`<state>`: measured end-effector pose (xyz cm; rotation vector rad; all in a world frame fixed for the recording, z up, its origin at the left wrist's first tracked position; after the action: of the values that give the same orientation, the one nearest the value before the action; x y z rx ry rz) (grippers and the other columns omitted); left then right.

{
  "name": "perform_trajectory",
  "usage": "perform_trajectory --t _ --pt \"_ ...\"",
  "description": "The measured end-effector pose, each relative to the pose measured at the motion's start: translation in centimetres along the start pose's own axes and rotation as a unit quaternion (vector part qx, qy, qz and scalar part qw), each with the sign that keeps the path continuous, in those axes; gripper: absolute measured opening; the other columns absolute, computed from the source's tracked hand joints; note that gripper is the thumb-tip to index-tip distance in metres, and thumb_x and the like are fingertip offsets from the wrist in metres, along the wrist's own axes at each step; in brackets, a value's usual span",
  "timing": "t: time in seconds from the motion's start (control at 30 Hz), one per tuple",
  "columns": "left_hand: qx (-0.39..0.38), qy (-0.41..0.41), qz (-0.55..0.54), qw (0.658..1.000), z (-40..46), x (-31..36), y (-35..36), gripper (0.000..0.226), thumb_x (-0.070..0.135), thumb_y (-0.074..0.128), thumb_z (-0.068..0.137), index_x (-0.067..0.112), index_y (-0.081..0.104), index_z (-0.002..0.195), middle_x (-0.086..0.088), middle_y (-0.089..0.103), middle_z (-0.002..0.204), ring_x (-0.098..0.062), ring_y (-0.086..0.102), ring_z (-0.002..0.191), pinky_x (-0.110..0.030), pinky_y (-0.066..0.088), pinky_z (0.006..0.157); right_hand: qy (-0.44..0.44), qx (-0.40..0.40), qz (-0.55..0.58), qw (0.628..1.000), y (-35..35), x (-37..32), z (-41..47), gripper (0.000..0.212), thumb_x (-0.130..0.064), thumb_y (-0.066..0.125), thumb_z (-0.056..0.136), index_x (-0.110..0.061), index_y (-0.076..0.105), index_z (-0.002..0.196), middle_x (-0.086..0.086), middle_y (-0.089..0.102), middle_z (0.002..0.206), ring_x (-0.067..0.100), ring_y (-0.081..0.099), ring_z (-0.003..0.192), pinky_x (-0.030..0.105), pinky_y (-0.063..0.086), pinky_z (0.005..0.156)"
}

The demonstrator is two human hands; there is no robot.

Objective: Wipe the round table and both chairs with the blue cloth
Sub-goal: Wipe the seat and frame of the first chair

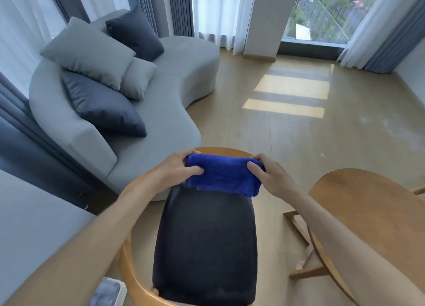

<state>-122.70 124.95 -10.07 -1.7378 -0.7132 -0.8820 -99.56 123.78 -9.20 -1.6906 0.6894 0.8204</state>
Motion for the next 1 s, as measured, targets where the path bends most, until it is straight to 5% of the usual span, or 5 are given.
perform_trajectory --t 0.13,0.23,0.67,0.8,1.0 --pt "0.017 -0.072 -0.146 0.987 -0.5 -2.7 2.7 0.015 0.025 0.067 0.085 0.022 0.058 0.096 0.008 0.067 0.089 -0.007 0.063 0.082 -0.017 0.049 0.064 0.061 -0.001 0.141 0.988 1.7 3.6 -0.5 0.007 -0.035 0.055 0.096 -0.03 0.055 0.101 -0.006 0.063 0.1 0.009 0.062 0.088 0.019 0.048 0.071" --pt "0.021 -0.135 -0.172 0.976 -0.5 -6.7 6.0 0.024 0.025 0.068 0.086 0.025 0.054 0.106 0.001 0.064 0.103 -0.015 0.064 0.094 -0.026 0.053 0.072 0.121 -0.103 0.21 0.965 5.2 7.7 -1.0 0.058 -0.032 0.081 0.071 -0.035 0.047 0.118 -0.007 0.057 0.116 0.007 0.064 0.097 0.018 0.053 0.071" --pt "0.058 -0.325 -0.117 0.937 1.5 -32.2 19.8 0.046 0.021 0.061 0.09 0.022 0.046 0.134 0.007 0.058 0.117 -0.007 0.058 0.099 -0.02 0.045 0.079 0.22 -0.113 -0.025 0.969 22.3 31.9 1.4 0.07 -0.034 0.061 0.09 -0.027 0.026 0.15 -0.005 0.037 0.149 0.014 0.036 0.136 0.022 0.032 0.103" --pt "0.076 -0.307 0.108 0.943 1.0 -37.7 19.9 0.044 0.018 0.048 0.095 0.018 0.042 0.138 0.001 0.041 0.143 -0.016 0.035 0.132 -0.031 0.037 0.101 -0.015 -0.138 -0.324 0.936 26.6 31.2 3.5 0.065 -0.045 0.057 0.092 -0.03 0.031 0.15 0.007 0.021 0.159 0.028 0.017 0.147 0.041 0.023 0.118" --pt "0.006 -0.211 0.337 0.917 -0.9 -40.9 23.0 0.063 0.034 0.037 0.099 0.029 0.004 0.153 0.001 -0.008 0.161 -0.021 -0.011 0.148 -0.047 0.003 0.12 -0.335 -0.222 -0.418 0.815 33.0 29.4 3.6 0.078 -0.057 0.07 0.071 -0.038 0.044 0.142 0.013 0.031 0.155 0.041 0.033 0.139 0.06 0.032 0.108"
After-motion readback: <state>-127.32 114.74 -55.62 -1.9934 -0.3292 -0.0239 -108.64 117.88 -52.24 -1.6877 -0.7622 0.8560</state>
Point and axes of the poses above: each hand's wrist, its own z-axis towards the middle knuckle, its own y-axis out of the palm, x = y × z, the point moved 9 cm from there along z, towards the middle knuckle
